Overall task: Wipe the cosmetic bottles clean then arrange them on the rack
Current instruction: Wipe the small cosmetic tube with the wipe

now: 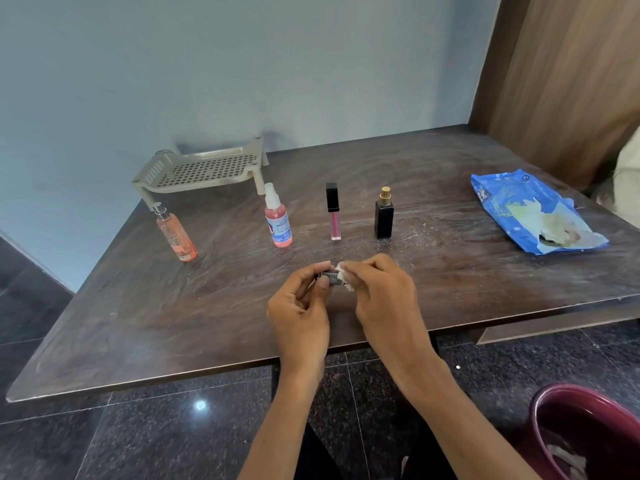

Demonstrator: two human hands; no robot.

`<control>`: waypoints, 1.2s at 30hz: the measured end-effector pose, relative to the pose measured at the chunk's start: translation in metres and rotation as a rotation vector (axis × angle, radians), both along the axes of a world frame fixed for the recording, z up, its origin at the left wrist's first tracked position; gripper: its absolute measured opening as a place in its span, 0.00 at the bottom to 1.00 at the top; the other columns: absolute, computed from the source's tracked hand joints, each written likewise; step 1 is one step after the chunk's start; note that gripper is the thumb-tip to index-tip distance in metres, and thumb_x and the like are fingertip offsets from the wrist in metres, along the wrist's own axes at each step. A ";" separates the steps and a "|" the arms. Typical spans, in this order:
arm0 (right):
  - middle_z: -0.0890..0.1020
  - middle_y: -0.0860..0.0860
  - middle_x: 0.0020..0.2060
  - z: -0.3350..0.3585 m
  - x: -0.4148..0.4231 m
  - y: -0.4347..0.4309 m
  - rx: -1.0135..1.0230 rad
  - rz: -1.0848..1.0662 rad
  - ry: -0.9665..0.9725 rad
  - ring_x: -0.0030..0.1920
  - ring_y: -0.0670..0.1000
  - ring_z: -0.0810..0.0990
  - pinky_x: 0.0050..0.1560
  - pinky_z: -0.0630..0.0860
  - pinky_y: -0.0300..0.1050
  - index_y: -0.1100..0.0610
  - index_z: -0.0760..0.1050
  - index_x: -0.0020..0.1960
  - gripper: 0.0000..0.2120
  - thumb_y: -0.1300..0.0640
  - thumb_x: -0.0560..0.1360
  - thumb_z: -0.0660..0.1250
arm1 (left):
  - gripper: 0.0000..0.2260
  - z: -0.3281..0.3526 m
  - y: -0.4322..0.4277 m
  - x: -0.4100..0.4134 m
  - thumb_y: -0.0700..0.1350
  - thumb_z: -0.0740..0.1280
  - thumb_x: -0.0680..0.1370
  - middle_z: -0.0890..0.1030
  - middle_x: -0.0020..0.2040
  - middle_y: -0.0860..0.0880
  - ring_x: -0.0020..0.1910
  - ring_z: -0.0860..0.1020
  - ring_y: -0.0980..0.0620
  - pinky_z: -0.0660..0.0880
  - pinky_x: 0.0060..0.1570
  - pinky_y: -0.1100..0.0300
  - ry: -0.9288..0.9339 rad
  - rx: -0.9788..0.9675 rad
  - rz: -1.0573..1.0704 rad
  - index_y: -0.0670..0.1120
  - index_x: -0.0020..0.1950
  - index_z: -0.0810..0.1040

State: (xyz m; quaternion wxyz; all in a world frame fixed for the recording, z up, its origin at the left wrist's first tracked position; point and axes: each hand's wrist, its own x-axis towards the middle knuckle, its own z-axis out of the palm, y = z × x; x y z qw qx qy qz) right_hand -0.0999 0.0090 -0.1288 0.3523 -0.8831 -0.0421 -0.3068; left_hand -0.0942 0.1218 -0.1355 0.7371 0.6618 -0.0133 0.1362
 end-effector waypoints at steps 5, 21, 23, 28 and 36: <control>0.78 0.50 0.42 -0.003 -0.009 -0.021 0.056 -0.060 0.042 0.40 0.49 0.78 0.40 0.78 0.46 0.58 0.83 0.54 0.08 0.60 0.79 0.67 | 0.10 0.000 -0.001 0.002 0.31 0.67 0.79 0.87 0.50 0.47 0.54 0.84 0.47 0.78 0.61 0.47 0.033 -0.067 -0.004 0.43 0.53 0.84; 0.78 0.48 0.43 -0.005 -0.020 -0.022 0.153 -0.101 -0.011 0.40 0.43 0.77 0.42 0.72 0.31 0.55 0.82 0.57 0.10 0.59 0.78 0.67 | 0.10 0.011 -0.005 0.003 0.42 0.75 0.69 0.87 0.43 0.45 0.45 0.85 0.51 0.83 0.46 0.61 0.144 -0.339 -0.058 0.41 0.48 0.85; 0.79 0.47 0.43 -0.003 -0.021 -0.022 0.167 -0.098 -0.001 0.41 0.42 0.77 0.42 0.71 0.29 0.55 0.82 0.57 0.10 0.59 0.78 0.67 | 0.13 0.010 -0.005 0.001 0.42 0.74 0.68 0.87 0.46 0.44 0.48 0.85 0.48 0.83 0.51 0.57 0.106 -0.307 -0.053 0.40 0.51 0.85; 0.79 0.48 0.43 0.005 -0.015 -0.010 0.191 -0.066 0.000 0.42 0.42 0.78 0.44 0.72 0.28 0.55 0.83 0.56 0.09 0.59 0.78 0.67 | 0.14 0.006 -0.004 -0.003 0.45 0.74 0.71 0.87 0.50 0.44 0.54 0.85 0.45 0.78 0.59 0.49 0.050 -0.221 -0.029 0.44 0.55 0.85; 0.80 0.49 0.41 0.017 -0.006 0.013 0.181 0.041 -0.049 0.39 0.41 0.77 0.42 0.72 0.27 0.55 0.83 0.55 0.08 0.60 0.77 0.69 | 0.10 0.005 -0.005 -0.003 0.41 0.73 0.75 0.87 0.51 0.47 0.54 0.85 0.48 0.81 0.57 0.54 0.028 -0.172 0.014 0.46 0.55 0.84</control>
